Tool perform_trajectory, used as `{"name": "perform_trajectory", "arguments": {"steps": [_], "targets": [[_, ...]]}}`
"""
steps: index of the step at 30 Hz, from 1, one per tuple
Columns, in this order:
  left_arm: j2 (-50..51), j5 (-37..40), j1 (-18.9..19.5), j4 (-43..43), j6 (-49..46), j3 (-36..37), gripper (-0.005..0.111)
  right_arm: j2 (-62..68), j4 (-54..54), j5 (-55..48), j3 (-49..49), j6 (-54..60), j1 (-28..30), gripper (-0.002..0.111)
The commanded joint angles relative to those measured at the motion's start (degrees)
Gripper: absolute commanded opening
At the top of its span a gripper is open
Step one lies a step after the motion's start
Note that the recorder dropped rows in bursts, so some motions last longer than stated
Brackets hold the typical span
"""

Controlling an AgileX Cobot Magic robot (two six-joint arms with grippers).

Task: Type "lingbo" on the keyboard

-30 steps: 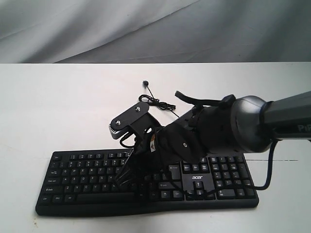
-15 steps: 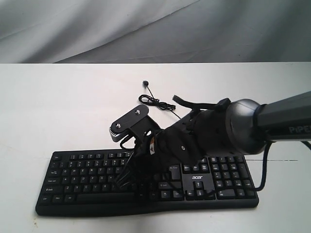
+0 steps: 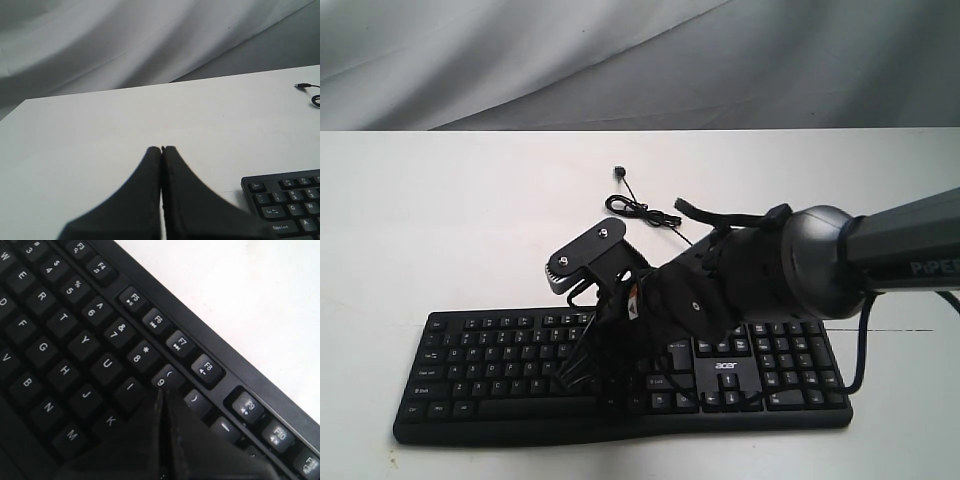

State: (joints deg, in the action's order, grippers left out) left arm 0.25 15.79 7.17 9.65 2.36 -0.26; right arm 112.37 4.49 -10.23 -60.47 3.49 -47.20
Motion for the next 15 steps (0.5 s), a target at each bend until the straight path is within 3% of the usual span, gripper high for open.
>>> {"name": "perform_trajectory", "arguments": {"steps": [1,15], "targets": [[-0.2,-0.6,-0.4,-0.1,0.3,0.3,0.000,0.7,0.3,0.5,0.0,0.2,0.4,0.000],[-0.2,-0.6,-0.4,-0.1,0.3,0.3,0.000,-1.4,0.4,-1.3,0.0,-0.1,0.4,0.000]]}}
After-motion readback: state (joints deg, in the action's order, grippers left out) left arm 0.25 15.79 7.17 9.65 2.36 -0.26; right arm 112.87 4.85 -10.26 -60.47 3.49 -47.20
